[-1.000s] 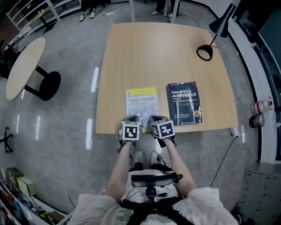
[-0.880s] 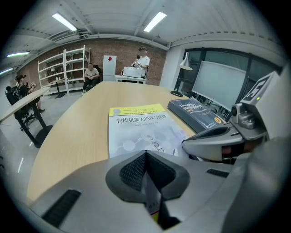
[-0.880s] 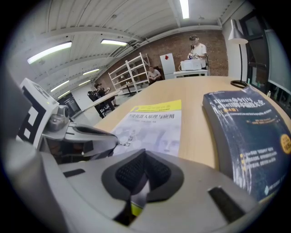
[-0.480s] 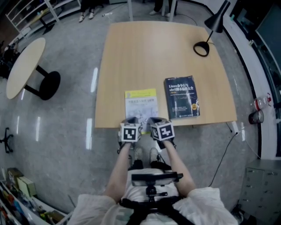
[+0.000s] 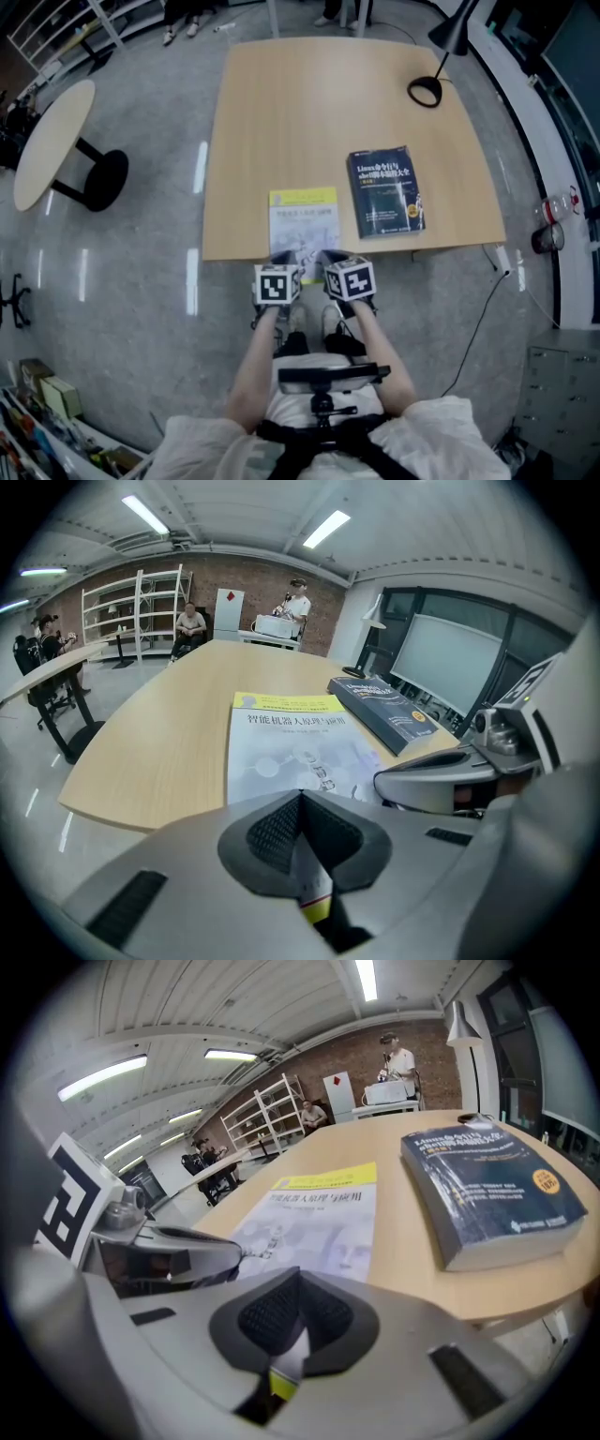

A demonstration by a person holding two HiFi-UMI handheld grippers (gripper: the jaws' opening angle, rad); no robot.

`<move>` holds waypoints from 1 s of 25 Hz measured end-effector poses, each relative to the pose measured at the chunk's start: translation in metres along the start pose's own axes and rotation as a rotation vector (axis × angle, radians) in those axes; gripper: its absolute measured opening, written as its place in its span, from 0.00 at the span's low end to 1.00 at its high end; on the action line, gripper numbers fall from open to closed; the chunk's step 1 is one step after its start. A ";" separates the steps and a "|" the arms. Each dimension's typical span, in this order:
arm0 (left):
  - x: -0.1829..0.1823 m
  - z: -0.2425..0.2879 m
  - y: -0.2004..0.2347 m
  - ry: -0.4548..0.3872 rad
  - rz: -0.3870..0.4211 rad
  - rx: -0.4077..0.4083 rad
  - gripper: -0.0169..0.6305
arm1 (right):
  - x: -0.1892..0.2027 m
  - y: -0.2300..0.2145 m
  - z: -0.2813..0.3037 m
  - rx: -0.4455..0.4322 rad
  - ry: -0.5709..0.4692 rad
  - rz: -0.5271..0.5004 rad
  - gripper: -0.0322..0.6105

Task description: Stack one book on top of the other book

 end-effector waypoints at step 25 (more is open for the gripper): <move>-0.002 -0.039 0.030 -0.230 -0.178 0.177 0.22 | 0.013 -0.011 -0.033 -0.148 -0.072 0.133 0.47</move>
Point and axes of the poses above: the fingertips, and each gripper's own axes: z forward along the fingers, y to its left, x out of its underside, the point moved 2 cm from there along -z, backward along the fingers, and after that the axes turned 2 degrees about -y, right-handed, at the moved point
